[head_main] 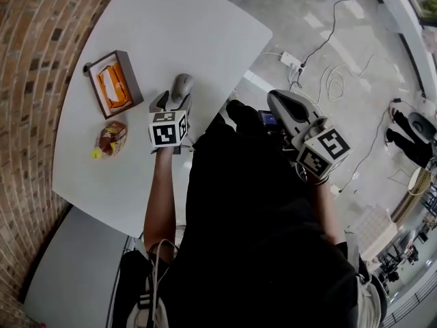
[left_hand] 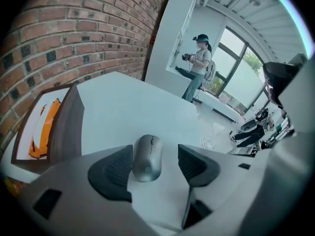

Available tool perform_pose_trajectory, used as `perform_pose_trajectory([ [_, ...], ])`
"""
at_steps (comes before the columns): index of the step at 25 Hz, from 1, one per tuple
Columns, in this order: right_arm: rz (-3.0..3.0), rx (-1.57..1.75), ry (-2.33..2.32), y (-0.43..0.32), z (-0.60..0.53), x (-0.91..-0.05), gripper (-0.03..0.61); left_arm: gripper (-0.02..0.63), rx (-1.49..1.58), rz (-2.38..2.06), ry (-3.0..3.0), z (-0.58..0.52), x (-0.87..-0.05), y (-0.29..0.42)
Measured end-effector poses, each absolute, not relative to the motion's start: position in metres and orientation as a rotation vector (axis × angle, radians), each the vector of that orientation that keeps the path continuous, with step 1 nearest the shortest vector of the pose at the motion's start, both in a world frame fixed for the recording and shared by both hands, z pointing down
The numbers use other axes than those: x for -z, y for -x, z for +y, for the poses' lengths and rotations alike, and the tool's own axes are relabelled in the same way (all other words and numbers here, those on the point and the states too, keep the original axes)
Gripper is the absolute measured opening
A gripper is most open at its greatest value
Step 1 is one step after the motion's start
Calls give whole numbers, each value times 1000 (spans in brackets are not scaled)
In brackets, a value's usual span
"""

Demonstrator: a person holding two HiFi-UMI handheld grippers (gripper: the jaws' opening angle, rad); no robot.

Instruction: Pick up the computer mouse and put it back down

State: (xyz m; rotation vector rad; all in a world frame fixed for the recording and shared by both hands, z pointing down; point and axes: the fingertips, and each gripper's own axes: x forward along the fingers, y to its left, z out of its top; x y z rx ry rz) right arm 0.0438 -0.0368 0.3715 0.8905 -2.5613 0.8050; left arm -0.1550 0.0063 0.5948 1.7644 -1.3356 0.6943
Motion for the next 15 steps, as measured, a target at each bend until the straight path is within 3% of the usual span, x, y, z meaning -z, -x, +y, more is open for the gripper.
perform_pose_trajectory([
  [15, -2487, -885, -970, -65, -30, -382, 18, 336, -880, -1242, -1768, 2, -637, 145],
])
